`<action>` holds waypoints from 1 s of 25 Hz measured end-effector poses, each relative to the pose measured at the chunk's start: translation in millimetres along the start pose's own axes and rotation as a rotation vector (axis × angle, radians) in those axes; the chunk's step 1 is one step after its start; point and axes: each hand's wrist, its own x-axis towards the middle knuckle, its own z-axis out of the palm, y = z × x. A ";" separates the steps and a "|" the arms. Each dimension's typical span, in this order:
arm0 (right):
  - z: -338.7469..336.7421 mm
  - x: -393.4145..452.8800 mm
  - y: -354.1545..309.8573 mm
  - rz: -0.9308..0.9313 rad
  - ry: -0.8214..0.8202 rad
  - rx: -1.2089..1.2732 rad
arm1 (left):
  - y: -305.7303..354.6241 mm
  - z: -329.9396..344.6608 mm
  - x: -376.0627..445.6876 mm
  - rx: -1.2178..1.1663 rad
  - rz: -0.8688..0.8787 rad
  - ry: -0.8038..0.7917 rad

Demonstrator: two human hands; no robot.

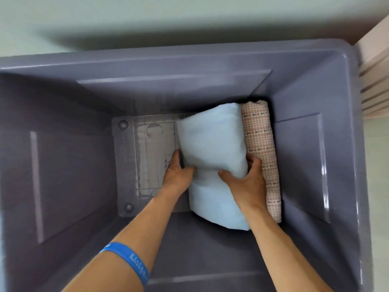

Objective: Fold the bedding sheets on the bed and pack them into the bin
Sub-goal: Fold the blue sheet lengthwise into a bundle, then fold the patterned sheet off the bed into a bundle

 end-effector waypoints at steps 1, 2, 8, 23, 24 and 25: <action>-4.1 -0.2 2.9 0.021 -0.014 0.010 | 4.6 -3.4 -6.8 -0.021 -0.006 0.005; -8.8 -2.5 2.9 0.037 -0.034 -0.011 | 12.1 -5.6 -19.1 -0.013 -0.004 0.009; -70.4 -68.4 -45.1 -0.010 -0.043 -0.105 | 61.2 -14.6 -148.6 0.179 0.163 0.048; -412.9 -414.8 -247.1 -0.277 0.172 0.079 | 232.3 -41.8 -607.8 0.328 0.686 -0.069; -433.7 -436.2 -258.9 -0.275 0.222 0.134 | 249.5 -36.0 -634.8 0.350 0.752 -0.114; -454.9 -457.9 -268.9 -0.269 0.284 0.194 | 266.2 -29.0 -662.5 0.363 0.831 -0.165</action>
